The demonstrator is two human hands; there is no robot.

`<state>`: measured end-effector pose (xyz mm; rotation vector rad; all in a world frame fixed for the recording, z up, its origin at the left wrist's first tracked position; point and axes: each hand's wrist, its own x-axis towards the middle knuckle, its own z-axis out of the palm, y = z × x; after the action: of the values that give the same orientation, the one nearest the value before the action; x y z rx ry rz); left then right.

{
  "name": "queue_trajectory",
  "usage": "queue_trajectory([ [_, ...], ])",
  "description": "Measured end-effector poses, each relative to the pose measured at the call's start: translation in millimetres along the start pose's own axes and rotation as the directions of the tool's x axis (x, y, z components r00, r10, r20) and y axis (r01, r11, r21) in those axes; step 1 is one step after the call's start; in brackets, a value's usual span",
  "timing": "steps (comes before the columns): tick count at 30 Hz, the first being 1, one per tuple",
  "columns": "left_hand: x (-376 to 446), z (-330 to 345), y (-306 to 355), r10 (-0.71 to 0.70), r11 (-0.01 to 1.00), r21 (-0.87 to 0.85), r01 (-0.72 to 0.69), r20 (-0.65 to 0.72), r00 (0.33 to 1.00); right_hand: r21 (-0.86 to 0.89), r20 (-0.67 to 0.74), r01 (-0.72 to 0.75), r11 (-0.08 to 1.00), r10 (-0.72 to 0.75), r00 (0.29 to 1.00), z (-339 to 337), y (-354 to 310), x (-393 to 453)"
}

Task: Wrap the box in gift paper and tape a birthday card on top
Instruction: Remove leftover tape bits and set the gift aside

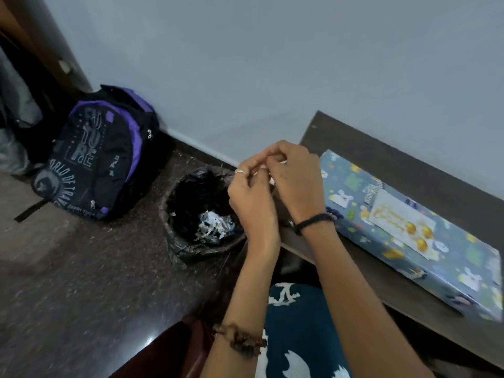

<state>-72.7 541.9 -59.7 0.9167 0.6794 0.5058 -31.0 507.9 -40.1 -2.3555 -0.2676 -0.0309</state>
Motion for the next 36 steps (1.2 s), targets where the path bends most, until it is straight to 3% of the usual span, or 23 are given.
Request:
queue_trajectory([
  [4, -52, 16, -1, 0.085, 0.981, 0.148, -0.123, 0.244, 0.966, 0.097, -0.169, -0.032, 0.995, 0.048, 0.984, -41, 17, -39],
  [7, -76, 20, -6, 0.078, 0.912, 0.332, -0.240, 0.436, 0.897, 0.147, -0.280, -0.047, 0.988, 0.087, 0.956, -66, 36, -65],
  [9, -90, 22, -11, 0.053, 0.831, 0.435, -0.347, 0.558, 0.828, 0.166, -0.324, -0.080, 0.983, 0.131, 0.937, -81, 53, -83],
  [12, -98, 22, -19, 0.073, 0.628, 0.535, -0.565, 0.683, 0.727, 0.126, -0.391, -0.166, 0.978, 0.203, 0.898, -101, 81, -111],
  [16, -74, 16, -25, 0.135, 0.420, 0.599, -0.682, 0.702, 0.699, 0.111, -0.485, -0.289, 0.951, 0.306, 0.819, -124, 116, -140],
  [19, -59, 16, -22, 0.119, 0.453, 0.658, -0.601, 0.624, 0.772, 0.161, -0.524, -0.418, 0.894, 0.436, 0.731, -137, 133, -150],
  [21, -51, 14, -25, 0.043, 0.567, 0.659, -0.494, 0.576, 0.816, 0.232, -0.532, -0.481, 0.845, 0.525, 0.665, -141, 138, -155],
  [23, -52, 13, -31, -0.018, 0.647, 0.647, -0.403, 0.541, 0.841, 0.377, -0.490, -0.468, 0.799, 0.601, 0.631, -145, 144, -159],
  [28, -40, 22, -35, -0.086, 0.713, 0.636, -0.295, 0.497, 0.864, 0.575, -0.383, -0.487, 0.658, 0.742, 0.550, -152, 172, -152],
  [31, -33, 32, -35, -0.119, 0.733, 0.611, -0.297, 0.546, 0.830, 0.578, -0.385, -0.457, 0.676, 0.720, 0.578, -160, 189, -143],
  [36, -36, 61, -38, 0.015, 0.778, 0.497, -0.384, 0.597, 0.802, 0.580, -0.521, -0.222, 0.783, 0.567, 0.638, -184, 190, -124],
])
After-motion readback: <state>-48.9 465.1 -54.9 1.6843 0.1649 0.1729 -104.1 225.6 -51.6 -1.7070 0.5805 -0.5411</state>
